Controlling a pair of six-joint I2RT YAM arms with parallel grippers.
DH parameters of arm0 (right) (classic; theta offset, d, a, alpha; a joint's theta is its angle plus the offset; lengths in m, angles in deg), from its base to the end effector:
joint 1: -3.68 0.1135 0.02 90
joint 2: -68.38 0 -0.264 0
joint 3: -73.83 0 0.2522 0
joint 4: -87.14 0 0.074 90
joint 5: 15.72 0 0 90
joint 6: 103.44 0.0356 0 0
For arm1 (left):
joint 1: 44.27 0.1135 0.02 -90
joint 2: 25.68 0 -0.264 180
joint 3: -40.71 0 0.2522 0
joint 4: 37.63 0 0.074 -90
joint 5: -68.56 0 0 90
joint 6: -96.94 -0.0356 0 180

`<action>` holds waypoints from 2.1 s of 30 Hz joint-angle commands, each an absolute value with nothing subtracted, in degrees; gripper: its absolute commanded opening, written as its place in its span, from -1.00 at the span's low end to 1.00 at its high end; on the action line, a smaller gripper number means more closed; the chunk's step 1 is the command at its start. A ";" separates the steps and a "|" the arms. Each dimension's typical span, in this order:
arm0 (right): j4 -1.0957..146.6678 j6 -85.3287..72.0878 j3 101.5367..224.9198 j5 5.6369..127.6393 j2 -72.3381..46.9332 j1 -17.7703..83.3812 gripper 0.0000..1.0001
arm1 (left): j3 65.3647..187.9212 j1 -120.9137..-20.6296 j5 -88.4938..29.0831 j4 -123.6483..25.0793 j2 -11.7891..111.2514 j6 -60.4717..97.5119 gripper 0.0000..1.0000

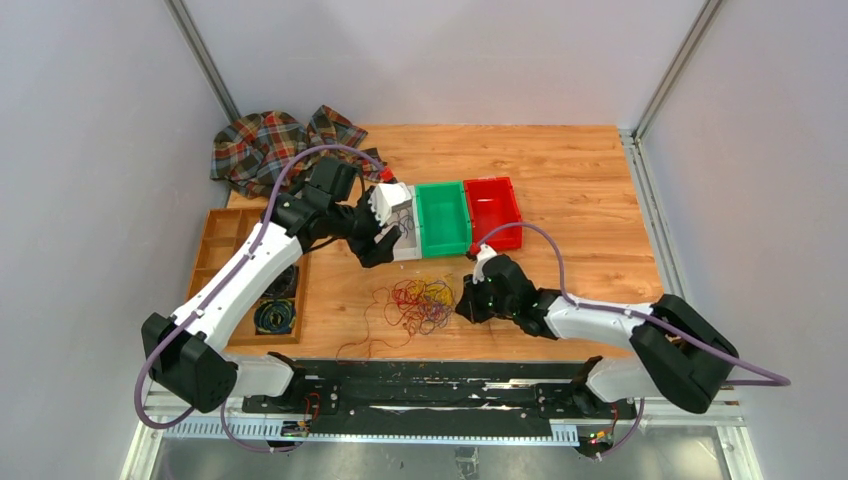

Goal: Untangle the cables

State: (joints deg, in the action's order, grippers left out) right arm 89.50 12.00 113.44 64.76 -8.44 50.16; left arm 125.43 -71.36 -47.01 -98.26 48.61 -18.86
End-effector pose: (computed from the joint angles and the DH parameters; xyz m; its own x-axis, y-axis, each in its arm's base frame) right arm 0.1680 0.1855 0.1557 -0.7027 -0.1247 -0.7005 -0.5612 0.7024 0.4379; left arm 0.2285 -0.1341 0.3318 -0.3300 0.6098 -0.7206 0.8890 0.4575 -0.0200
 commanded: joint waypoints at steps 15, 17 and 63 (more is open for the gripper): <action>69.92 14.69 129.59 58.70 16.86 49.32 -0.99 | 135.60 -75.15 -54.72 -106.14 43.53 -27.88 0.68; 70.56 15.38 131.56 56.61 16.52 49.31 -0.99 | 135.00 -77.25 -54.17 -106.11 42.97 -29.13 0.67; 80.81 20.38 137.84 43.09 13.74 49.29 -0.87 | 131.69 -85.97 -56.69 -99.96 43.70 -32.02 -0.93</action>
